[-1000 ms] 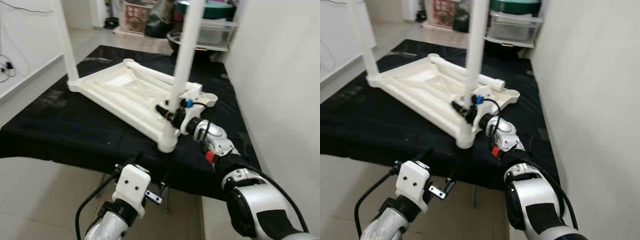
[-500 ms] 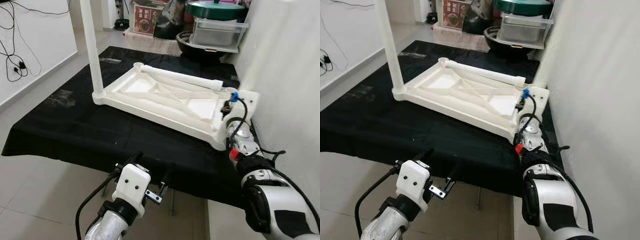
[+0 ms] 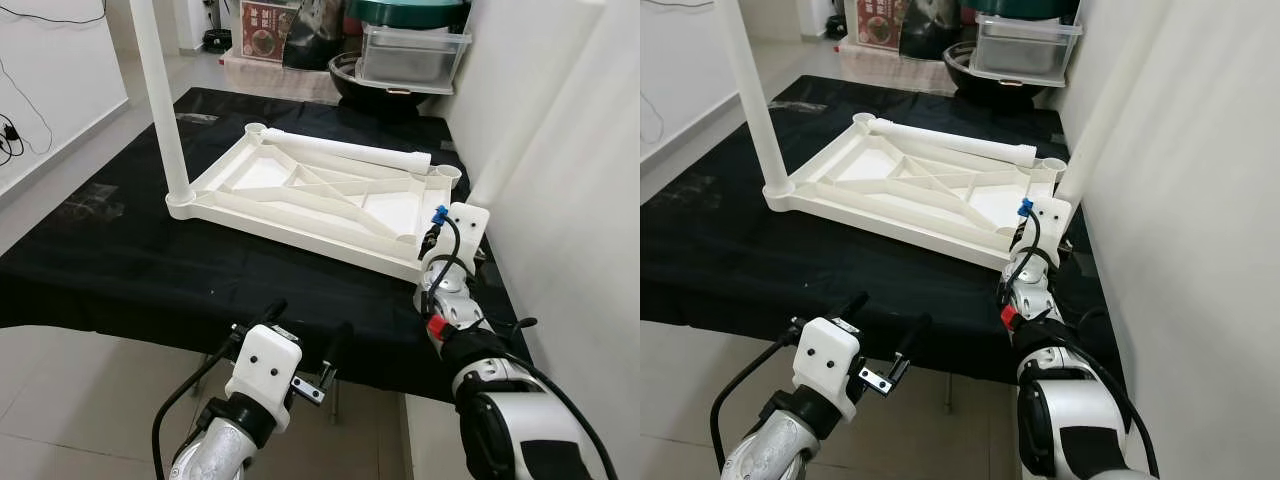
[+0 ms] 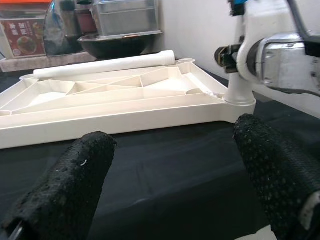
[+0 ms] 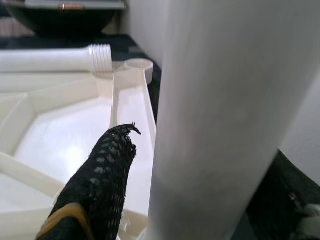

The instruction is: Building children table

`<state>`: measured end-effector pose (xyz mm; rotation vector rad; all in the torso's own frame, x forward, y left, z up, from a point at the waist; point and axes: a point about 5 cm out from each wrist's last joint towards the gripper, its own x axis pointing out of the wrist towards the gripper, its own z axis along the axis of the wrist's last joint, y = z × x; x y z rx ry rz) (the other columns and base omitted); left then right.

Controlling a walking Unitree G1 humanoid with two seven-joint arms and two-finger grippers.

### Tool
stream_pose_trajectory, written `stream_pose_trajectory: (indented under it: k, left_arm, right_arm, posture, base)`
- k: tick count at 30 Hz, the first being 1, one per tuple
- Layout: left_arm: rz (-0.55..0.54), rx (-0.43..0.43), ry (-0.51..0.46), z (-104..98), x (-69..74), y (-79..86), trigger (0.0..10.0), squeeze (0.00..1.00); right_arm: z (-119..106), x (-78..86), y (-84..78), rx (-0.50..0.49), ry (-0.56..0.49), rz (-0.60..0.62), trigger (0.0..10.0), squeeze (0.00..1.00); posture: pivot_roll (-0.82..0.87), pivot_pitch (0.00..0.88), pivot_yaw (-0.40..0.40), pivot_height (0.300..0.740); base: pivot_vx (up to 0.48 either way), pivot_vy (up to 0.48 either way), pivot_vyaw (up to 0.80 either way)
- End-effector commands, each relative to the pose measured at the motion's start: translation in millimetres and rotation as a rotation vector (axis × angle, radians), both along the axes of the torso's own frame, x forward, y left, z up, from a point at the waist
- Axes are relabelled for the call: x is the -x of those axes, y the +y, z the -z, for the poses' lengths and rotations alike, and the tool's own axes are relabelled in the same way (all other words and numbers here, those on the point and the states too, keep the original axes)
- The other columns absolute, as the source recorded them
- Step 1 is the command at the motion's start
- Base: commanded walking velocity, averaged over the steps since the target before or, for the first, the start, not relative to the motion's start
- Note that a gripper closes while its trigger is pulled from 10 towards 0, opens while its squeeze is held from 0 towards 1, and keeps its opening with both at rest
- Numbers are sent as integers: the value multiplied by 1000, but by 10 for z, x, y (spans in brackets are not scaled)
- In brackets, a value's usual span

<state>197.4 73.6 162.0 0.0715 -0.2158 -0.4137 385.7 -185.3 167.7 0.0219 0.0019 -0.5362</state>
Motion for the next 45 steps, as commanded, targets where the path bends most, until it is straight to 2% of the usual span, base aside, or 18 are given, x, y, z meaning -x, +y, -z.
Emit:
stream_pose_trajectory:
  k: [1, 5, 9, 12, 14, 15, 18, 19, 22, 23, 24, 25, 27, 32, 37, 45]
  left_arm:
    - [0, -2, 23, 37, -5, -3, 10000, 0]
    - [0, -2, 25, 41, -3, -2, 10000, 0]
    - [2, -3, 26, 48, -3, -1, 10000, 0]
    - [4, -5, 29, 61, 0, -1, 10000, 0]
    - [4, -6, 30, 68, 0, -2, 10000, 0]
    - [4, -6, 30, 68, 0, -2, 10000, 0]
    - [-6, 3, 40, 78, -3, 14, 10000, 0]
    - [-8, 6, 43, 80, -4, 19, 10000, 0]
    - [-9, 7, 44, 81, -5, 20, 10000, 0]
    - [-16, 9, 47, 82, -14, 28, 10000, 0]
    - [-16, 9, 47, 82, -14, 28, 10000, 0]
    - [-38, 21, 57, 90, -27, 56, 10000, 0]
    - [-78, 36, 81, 113, -49, 103, 10000, 0]
    - [-104, 47, 107, 142, -68, 134, 10000, 0]
    - [-125, 69, 140, 172, -89, 166, 10000, 0]
    - [-112, 64, 159, 192, -93, 157, 10000, 0]
  right_arm:
    - [50, 54, 20, 30, 5, -7, 10000, 0]
    - [105, 180, 36, 73, -11, -44, 10000, 0]
    - [199, 349, -20, 100, 6, -44, 10000, 0]
    - [178, 479, 29, 177, -46, -140, 10000, 0]
    - [124, 498, 78, 221, -100, -217, 10000, 0]
    - [124, 498, 78, 221, -100, -217, 10000, 0]
    - [8, 439, 279, 203, -165, -467, 10000, 0]
    - [-12, 438, 310, 198, -170, -504, 10000, 0]
    - [-21, 442, 320, 197, -170, -515, 10000, 0]
    - [-16, 429, 421, 166, -150, -613, 10000, 0]
    - [-16, 429, 421, 166, -150, -613, 10000, 0]
    - [-19, 443, 545, 131, -144, -733, 10000, 0]
    - [-33, 473, 677, 92, -162, -859, 10000, 0]
    - [16, 495, 698, 86, -162, -872, 10000, 0]
    - [151, 542, 673, 88, -110, -850, 10000, 0]
    - [233, 590, 668, 67, -83, -855, 10000, 0]
  posture:
    - [95, 82, -93, 740]
    - [88, 81, -88, 740]
    - [84, 73, -89, 740]
    - [84, 62, -88, 740]
    - [90, 53, -89, 740]
    - [90, 53, -89, 740]
    - [87, 44, -88, 740]
    - [87, 44, -88, 740]
    - [87, 44, -88, 740]
    - [87, 46, -91, 740]
    - [87, 46, -91, 740]
    - [91, 48, -94, 740]
    - [93, 46, -92, 740]
    - [89, 50, -90, 740]
    - [88, 53, -90, 740]
    - [87, 51, -85, 740]
  base:
    - [0, 0, 0]
    - [0, 0, 0]
    - [0, 0, 0]
    - [0, 0, 0]
    - [0, 0, 0]
    - [0, 0, 0]
    - [0, 0, 0]
    - [0, 0, 0]
    - [0, 0, 0]
    - [0, 0, 0]
    - [0, 0, 0]
    - [0, 0, 0]
    - [0, 0, 0]
    - [0, 0, 0]
    - [0, 0, 0]
    - [0, 422, 0]
